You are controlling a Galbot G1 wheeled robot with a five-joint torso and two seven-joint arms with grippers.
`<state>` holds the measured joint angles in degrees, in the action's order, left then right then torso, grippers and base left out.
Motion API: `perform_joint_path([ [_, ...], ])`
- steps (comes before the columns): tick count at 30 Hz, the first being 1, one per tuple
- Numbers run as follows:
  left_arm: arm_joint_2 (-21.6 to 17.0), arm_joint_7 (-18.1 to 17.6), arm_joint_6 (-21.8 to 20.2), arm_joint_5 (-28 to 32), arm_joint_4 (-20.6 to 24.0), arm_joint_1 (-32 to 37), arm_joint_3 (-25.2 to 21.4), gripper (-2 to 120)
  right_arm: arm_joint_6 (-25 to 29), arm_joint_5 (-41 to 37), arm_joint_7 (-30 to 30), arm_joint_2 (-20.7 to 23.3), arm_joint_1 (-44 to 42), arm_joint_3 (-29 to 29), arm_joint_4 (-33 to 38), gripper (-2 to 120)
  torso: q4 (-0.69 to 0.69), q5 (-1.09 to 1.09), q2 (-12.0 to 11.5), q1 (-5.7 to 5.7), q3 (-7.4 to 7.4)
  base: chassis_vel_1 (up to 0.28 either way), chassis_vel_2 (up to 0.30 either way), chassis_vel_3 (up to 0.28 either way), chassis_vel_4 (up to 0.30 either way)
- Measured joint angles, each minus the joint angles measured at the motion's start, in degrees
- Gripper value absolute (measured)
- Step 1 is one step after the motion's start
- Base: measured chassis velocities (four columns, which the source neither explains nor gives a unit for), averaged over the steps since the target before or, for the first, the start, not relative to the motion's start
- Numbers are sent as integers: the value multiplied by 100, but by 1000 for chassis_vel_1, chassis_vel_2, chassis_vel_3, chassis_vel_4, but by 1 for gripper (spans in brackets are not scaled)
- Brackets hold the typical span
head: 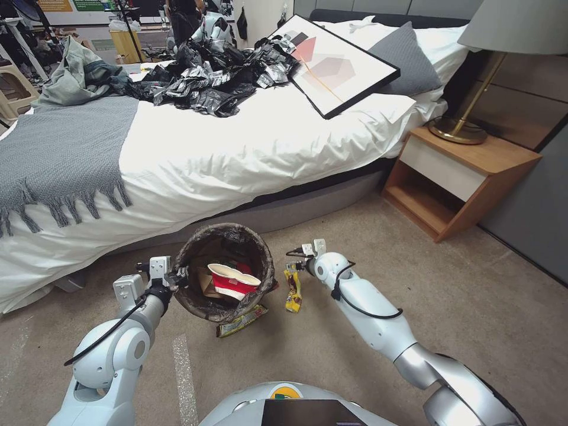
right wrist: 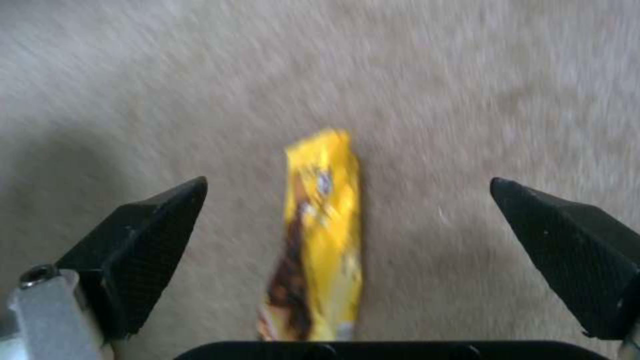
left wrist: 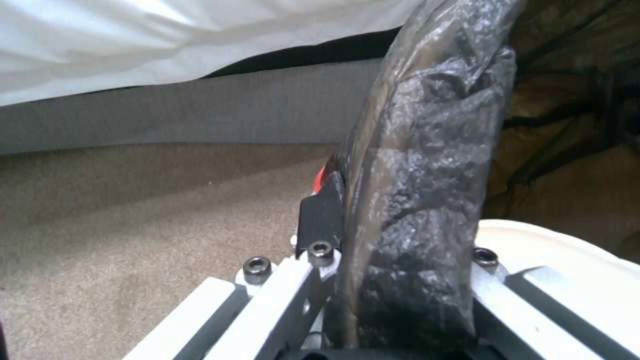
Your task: Pick up the trash bin, then pick up the garbage from the floor and place it into the trash bin.
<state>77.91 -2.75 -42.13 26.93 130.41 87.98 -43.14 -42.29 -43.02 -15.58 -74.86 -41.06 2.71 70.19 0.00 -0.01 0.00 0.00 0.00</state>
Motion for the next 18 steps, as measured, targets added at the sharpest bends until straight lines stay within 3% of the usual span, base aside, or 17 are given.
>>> perform_joint_path([
  [18, 14, 12, -1, -22, -72, -14, 29, 0, 12, 696, 163, -451, -159, -165, -924, 100, 0, 1, 0, 0, 0, 0, 0, 0, 0],
])
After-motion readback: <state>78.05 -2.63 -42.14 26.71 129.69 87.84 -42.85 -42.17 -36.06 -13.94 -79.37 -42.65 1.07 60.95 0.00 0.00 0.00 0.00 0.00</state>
